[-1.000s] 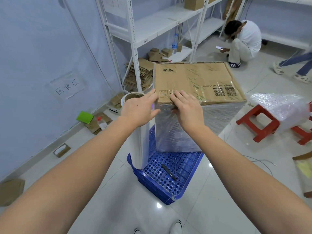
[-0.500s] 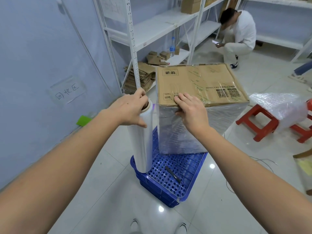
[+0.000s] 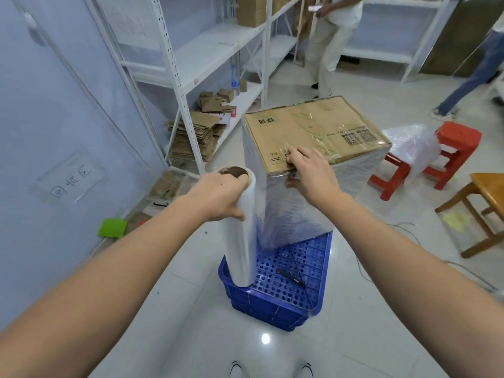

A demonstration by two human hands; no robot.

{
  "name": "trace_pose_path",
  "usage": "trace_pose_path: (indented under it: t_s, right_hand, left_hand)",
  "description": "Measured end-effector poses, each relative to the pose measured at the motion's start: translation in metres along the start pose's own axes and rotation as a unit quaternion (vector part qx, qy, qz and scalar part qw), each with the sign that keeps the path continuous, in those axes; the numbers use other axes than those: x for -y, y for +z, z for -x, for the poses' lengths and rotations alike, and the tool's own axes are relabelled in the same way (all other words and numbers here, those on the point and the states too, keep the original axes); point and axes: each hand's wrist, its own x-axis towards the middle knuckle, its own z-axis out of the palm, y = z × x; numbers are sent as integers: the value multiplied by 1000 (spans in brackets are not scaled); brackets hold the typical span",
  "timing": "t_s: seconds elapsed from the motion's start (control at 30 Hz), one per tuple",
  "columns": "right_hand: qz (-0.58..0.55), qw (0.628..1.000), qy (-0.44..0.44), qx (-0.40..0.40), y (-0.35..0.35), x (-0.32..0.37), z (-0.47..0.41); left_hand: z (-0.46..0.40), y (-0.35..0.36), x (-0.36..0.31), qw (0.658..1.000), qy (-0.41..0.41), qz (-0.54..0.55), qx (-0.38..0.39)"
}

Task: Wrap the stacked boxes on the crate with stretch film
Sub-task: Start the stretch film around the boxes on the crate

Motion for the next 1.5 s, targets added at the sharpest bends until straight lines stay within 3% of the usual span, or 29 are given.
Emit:
trace_pose_path:
  t_s: [0.63,0.83,0.97,1.1,1.23,1.33,1.4,1.5]
  right_hand:
    - [-38,999,-2,-5,6,-6,4]
    - [-43,999,-14,-17,13,-10,3]
    - [-38,998,-41,-20,19,-16,4]
    - [-18,997,-55,-52,21,-17,8]
    - [-23,991,-45,-125,27,-13,26]
    - [-128,973,-22,-189,55,1,73]
    - [-190,972,27,-133,85,11,102]
    - [-243,958,140,59,142,12,119]
  left_hand:
    - [-37,-5,19,986,-159,14,-57]
    - [-49,0,4,989,-134,-9,-61]
    - [-53,9,-6,988,-113,-24,-104]
    - [-60,16,-14,992,-52,-10,-119]
    - [-65,32,-19,983,-39,-42,-176]
    - [-66,42,-20,970,-36,-44,-236]
    - [-68,46,-18,963,-39,-48,-263]
    - [-70,48,-16,957,-50,-53,-280]
